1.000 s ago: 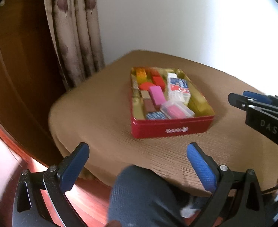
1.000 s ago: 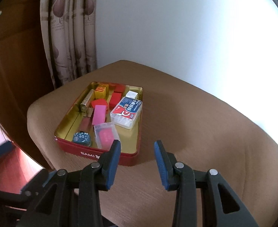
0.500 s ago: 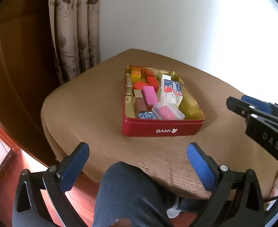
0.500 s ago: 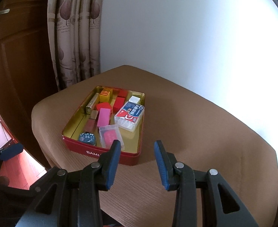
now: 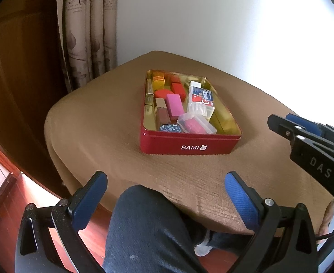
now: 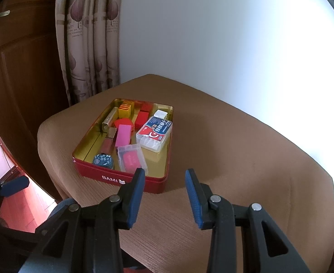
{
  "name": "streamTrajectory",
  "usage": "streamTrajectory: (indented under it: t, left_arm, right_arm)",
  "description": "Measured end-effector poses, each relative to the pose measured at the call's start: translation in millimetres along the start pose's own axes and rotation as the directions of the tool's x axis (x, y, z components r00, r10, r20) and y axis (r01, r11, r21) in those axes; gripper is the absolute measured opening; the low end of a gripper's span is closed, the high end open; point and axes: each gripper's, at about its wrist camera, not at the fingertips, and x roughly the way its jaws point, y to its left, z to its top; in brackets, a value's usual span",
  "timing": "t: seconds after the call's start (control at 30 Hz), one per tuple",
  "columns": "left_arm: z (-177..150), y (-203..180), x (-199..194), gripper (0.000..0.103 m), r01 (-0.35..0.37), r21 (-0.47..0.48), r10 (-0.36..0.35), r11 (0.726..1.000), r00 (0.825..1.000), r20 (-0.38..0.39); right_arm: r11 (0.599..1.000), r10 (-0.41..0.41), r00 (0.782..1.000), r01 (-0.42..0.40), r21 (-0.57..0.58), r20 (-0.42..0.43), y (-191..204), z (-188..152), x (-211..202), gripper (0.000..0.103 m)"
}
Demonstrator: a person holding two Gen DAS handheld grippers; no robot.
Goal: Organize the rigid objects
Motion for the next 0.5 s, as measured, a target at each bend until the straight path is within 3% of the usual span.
streamTrajectory:
  t: [0.5]
  left_arm:
    - [-5.1, -4.4, 3.6, 0.102, -0.001, 0.024, 0.001, 1.0, 1.0, -0.012]
  right_arm:
    - [1.0, 0.011, 1.0, -0.011, -0.005, -0.008, 0.9, -3.1, 3.7, 0.038]
